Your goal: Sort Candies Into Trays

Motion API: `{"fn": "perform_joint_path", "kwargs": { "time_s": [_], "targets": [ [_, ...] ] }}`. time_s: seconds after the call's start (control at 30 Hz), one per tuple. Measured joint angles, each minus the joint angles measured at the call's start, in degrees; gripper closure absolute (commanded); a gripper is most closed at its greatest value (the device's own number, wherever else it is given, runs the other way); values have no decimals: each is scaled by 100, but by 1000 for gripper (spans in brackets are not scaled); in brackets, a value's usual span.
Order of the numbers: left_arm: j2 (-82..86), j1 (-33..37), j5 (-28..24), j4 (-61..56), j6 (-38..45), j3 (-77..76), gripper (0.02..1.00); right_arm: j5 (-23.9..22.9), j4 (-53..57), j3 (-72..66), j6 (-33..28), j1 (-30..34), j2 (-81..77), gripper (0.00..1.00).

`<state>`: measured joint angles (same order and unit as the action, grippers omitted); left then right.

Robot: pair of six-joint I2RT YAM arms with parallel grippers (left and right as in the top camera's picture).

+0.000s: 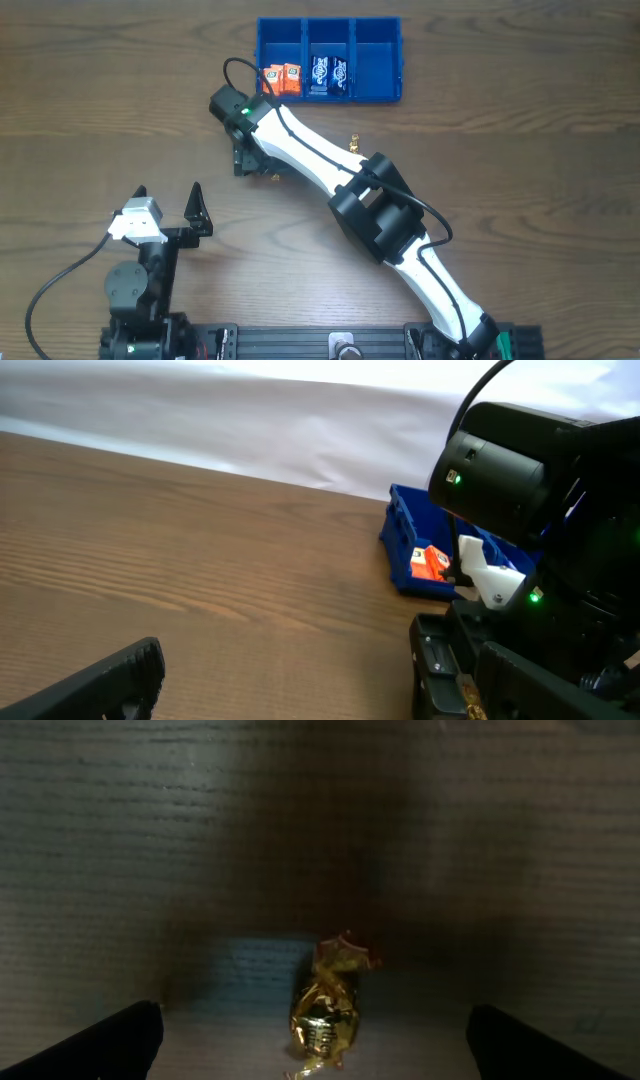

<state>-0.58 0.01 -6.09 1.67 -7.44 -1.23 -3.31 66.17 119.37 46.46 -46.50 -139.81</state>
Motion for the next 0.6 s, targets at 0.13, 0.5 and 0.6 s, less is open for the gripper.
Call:
{"fn": "perform_joint_path", "kwargs": {
  "time_s": [0.13, 0.5, 0.6],
  "targets": [
    [0, 0, 0, 0, 2, 0, 23, 52, -24, -76, 103, 39, 0, 106],
    [0, 0, 0, 0, 0, 0, 20, 98, -315, -214, 140, 96, 9, 730],
    [0, 0, 0, 2, 0, 0, 20, 114, -291, -214, 122, 98, 9, 779]
  ]
}}
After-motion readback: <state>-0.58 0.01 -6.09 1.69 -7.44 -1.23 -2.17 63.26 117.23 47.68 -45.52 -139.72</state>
